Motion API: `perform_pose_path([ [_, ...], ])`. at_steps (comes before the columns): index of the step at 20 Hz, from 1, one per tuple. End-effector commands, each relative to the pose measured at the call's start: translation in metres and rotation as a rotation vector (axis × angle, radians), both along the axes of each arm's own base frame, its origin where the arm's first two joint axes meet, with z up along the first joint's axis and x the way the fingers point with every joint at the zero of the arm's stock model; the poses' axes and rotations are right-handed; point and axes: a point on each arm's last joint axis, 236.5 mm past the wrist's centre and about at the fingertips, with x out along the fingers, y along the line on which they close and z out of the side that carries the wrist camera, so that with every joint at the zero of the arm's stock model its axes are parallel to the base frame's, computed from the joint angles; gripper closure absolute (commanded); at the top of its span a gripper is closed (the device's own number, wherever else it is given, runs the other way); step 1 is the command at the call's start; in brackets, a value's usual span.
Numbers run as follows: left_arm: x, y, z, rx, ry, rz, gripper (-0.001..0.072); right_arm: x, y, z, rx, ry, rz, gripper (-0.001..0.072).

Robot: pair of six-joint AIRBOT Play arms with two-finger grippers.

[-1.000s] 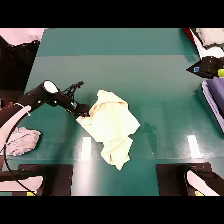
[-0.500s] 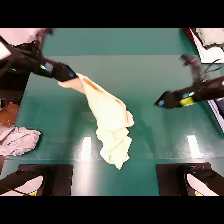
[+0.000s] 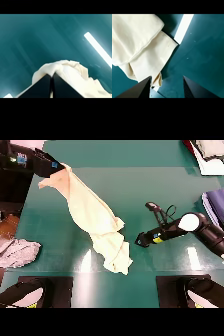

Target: Fold the shirts.

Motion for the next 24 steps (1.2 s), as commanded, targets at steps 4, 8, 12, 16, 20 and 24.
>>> perform_pose_path([
  [4,0.000,0.004,0.012,-0.014,-0.005,0.038,0.0683,-0.025,0.042,-0.018,0.096,0.022,-0.024,0.0242],
  [8,0.000,0.004,0.012,-0.026,0.007,0.049,0.0683,-0.020,0.080,-0.018,0.193,0.021,-0.084,0.0246],
  [12,0.000,0.004,0.011,-0.027,0.009,0.050,0.0683,-0.027,0.106,-0.044,0.175,0.102,-0.078,0.0246],
  [16,-0.003,0.005,0.005,-0.012,0.035,0.040,0.0683,-0.014,0.136,-0.049,0.174,0.072,-0.053,0.0261],
  [20,0.003,0.024,-0.004,0.065,0.032,0.097,0.0683,-0.003,0.144,-0.043,0.165,0.030,-0.012,0.0698],
  [24,0.033,0.082,0.003,0.124,-0.015,0.399,0.0683,0.026,0.132,0.049,0.276,-0.184,-0.008,0.0700],
])
